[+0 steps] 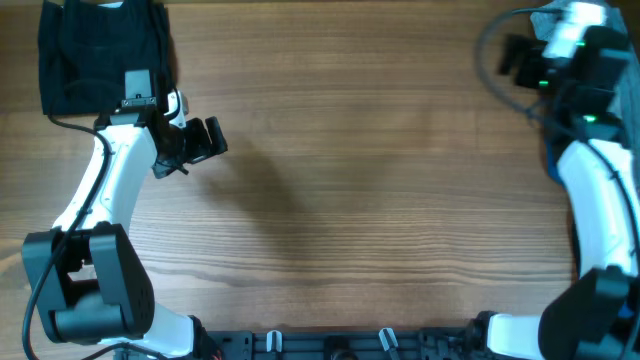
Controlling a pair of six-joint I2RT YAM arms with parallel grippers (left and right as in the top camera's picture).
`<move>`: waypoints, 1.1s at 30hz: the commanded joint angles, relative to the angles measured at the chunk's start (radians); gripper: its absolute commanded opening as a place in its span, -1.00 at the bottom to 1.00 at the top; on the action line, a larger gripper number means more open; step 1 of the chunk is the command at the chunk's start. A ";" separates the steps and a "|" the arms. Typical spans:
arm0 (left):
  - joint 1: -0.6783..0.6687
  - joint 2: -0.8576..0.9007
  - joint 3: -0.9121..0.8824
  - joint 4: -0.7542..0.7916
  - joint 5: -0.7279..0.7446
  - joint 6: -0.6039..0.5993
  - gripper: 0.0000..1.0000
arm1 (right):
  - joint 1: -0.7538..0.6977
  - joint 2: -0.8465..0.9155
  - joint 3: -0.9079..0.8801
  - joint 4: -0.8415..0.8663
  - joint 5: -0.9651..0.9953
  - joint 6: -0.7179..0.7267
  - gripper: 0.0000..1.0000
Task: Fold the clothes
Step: 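Reach the right gripper to the light-blue denim shorts and grasp them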
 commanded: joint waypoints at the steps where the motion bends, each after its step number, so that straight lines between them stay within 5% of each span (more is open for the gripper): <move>1: 0.004 0.007 0.016 0.001 0.050 0.005 0.99 | -0.127 0.085 0.015 0.023 0.061 0.067 0.99; 15: 0.002 0.007 0.016 0.029 0.138 0.005 0.99 | -0.462 0.327 0.015 0.092 -0.038 0.022 0.99; 25: 0.002 0.007 0.016 0.041 0.181 0.005 1.00 | -0.493 0.419 0.015 0.119 -0.148 -0.046 0.78; 29: 0.002 0.007 0.016 0.044 0.181 0.005 1.00 | -0.488 0.441 0.015 0.109 -0.131 -0.062 0.37; 31: 0.002 0.007 0.016 0.048 0.181 0.005 0.99 | -0.488 0.441 0.016 0.109 -0.131 -0.086 -0.31; 33: 0.002 0.007 0.016 0.052 0.181 0.005 0.99 | -0.485 0.439 0.026 0.106 -0.132 -0.082 -0.67</move>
